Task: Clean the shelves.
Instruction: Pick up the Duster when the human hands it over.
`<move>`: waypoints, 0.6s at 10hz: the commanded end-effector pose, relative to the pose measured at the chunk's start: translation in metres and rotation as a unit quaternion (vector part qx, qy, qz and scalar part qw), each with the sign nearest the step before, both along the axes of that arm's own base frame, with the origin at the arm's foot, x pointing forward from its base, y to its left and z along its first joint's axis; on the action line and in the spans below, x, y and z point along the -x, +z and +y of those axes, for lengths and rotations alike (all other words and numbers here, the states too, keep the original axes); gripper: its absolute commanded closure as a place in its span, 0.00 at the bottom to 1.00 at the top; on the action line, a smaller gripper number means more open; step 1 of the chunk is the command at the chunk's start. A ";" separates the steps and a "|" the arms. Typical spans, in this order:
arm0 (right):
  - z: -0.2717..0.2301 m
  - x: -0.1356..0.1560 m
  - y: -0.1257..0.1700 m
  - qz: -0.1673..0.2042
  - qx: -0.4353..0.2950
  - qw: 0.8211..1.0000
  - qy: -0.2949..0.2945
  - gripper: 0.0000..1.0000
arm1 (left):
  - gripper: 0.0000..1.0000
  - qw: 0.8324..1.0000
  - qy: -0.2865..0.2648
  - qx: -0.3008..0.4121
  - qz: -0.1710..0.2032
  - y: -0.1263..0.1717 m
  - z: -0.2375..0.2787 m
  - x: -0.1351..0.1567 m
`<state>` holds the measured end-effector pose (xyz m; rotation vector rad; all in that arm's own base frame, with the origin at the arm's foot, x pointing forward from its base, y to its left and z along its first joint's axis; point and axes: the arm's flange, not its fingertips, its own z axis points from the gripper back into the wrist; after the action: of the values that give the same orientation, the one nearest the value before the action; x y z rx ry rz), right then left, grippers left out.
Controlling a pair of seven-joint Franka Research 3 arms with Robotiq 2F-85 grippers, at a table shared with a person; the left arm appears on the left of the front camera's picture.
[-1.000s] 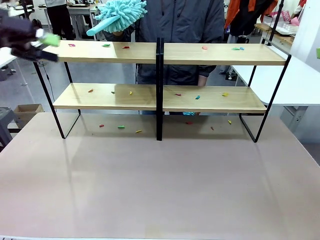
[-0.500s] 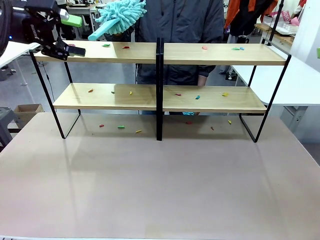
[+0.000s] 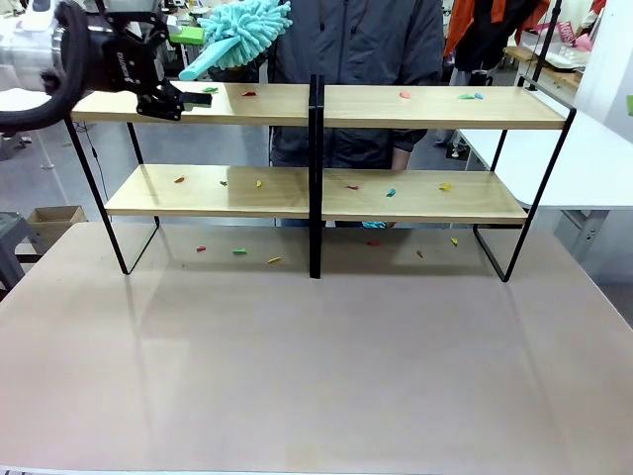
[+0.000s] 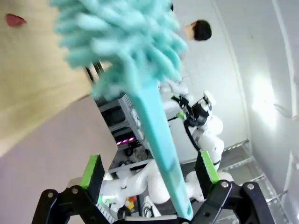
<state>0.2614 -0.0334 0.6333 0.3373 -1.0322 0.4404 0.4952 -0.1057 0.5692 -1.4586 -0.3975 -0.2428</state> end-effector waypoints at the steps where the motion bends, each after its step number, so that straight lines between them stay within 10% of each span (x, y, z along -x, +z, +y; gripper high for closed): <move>1: 0.000 0.000 0.000 -0.001 -0.001 1.000 0.000 0.00 | 0.00 0.998 0.030 0.045 0.024 0.004 -0.024 -0.014; 6: 0.000 0.000 0.000 -0.001 -0.001 1.000 0.000 0.00 | 0.00 0.994 0.039 0.098 0.034 -0.001 -0.036 -0.026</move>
<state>0.2614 -0.0334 0.6333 0.3373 -1.0323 0.4404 0.5197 -0.1437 0.5694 -1.6133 -0.4346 -0.1023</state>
